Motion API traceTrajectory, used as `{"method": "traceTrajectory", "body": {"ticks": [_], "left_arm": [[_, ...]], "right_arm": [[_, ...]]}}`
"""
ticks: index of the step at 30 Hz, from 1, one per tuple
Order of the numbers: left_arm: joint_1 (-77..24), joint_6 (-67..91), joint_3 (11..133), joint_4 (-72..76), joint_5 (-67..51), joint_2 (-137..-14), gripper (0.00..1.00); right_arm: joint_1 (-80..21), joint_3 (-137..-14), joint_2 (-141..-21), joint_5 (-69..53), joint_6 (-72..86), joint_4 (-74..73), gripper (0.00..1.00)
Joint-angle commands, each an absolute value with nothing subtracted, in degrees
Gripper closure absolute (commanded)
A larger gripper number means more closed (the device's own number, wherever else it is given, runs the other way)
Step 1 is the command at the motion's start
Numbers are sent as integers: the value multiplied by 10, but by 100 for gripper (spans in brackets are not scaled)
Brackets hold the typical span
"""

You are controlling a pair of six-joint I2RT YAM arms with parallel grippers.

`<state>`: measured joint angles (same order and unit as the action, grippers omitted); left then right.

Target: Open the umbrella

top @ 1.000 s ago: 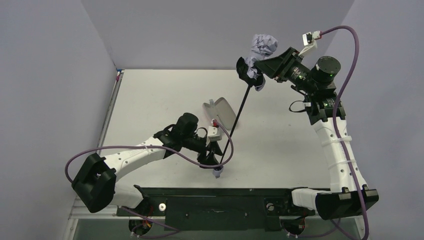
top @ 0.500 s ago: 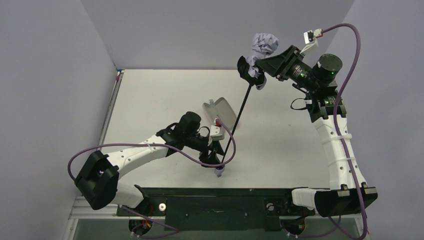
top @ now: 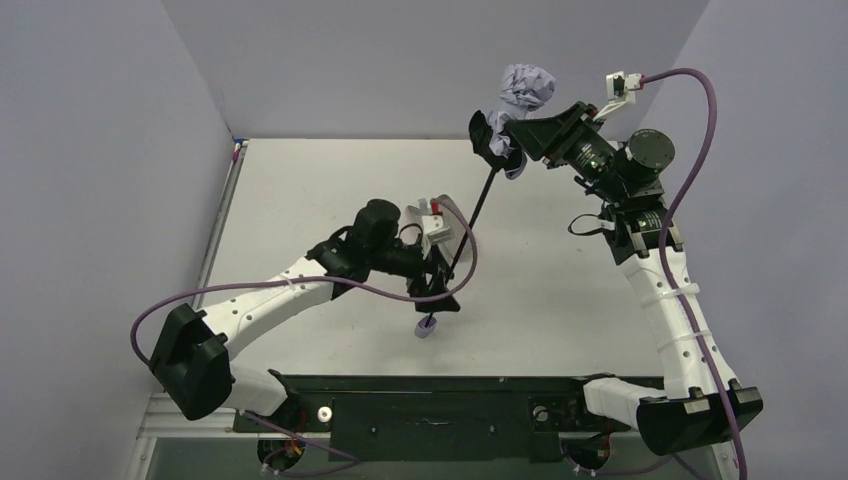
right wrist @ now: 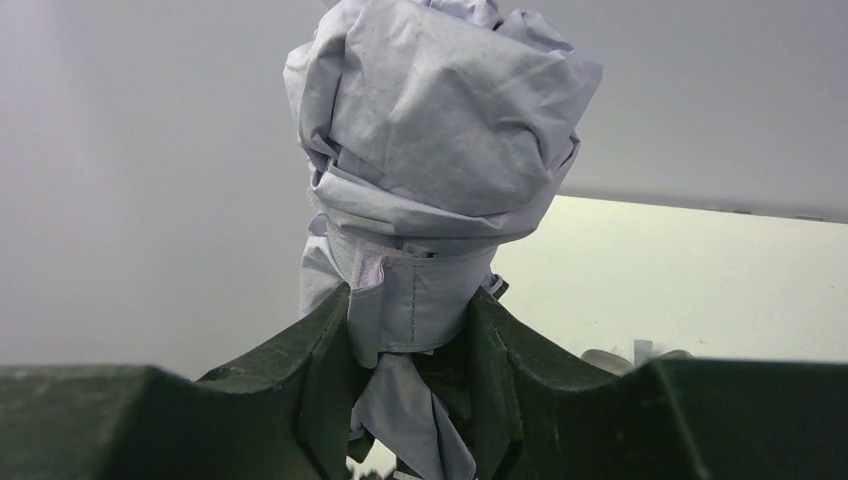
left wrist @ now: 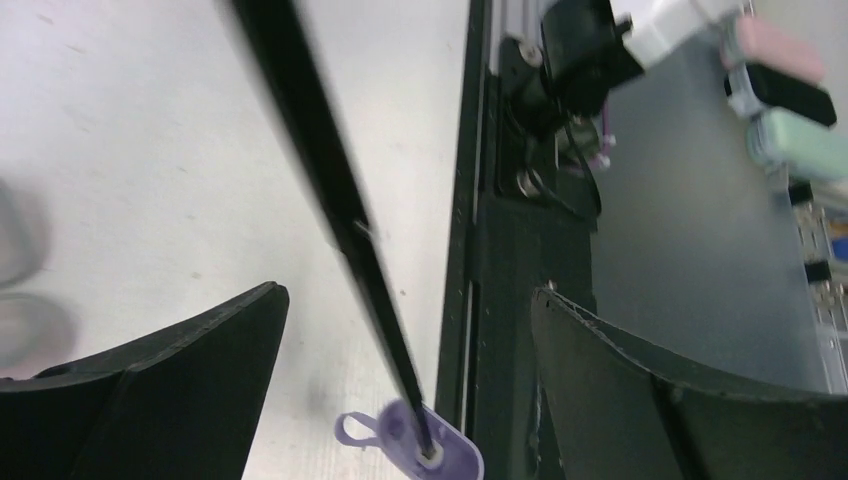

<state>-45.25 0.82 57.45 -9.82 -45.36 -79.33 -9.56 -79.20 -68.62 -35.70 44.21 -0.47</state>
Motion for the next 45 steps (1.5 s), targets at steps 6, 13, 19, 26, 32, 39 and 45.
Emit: {"method": "traceTrajectory", "body": {"ticks": [6, 13, 19, 26, 32, 39, 45], "left_arm": [[-395, 140, 696, 20, -423, -766, 5], [-415, 99, 813, -35, -291, -787, 3], [-432, 65, 890, -74, -203, -819, 3], [-469, 43, 910, -94, -157, -851, 3], [-471, 58, 917, -96, -73, -866, 13], [-471, 53, 891, -58, -109, -872, 17], [-468, 67, 886, -49, -109, -886, 35]], "right_arm": [[-128, -736, -630, -338, 428, 70, 100], [-145, -701, -617, -337, 436, 75, 100], [-166, -695, -607, -318, 416, 51, 100], [-194, -697, -601, -277, 398, 30, 100], [-221, -702, -597, -261, 379, 15, 100], [-226, -705, -606, -267, 397, 32, 100], [-236, -709, -606, -278, 401, 29, 100]]}}
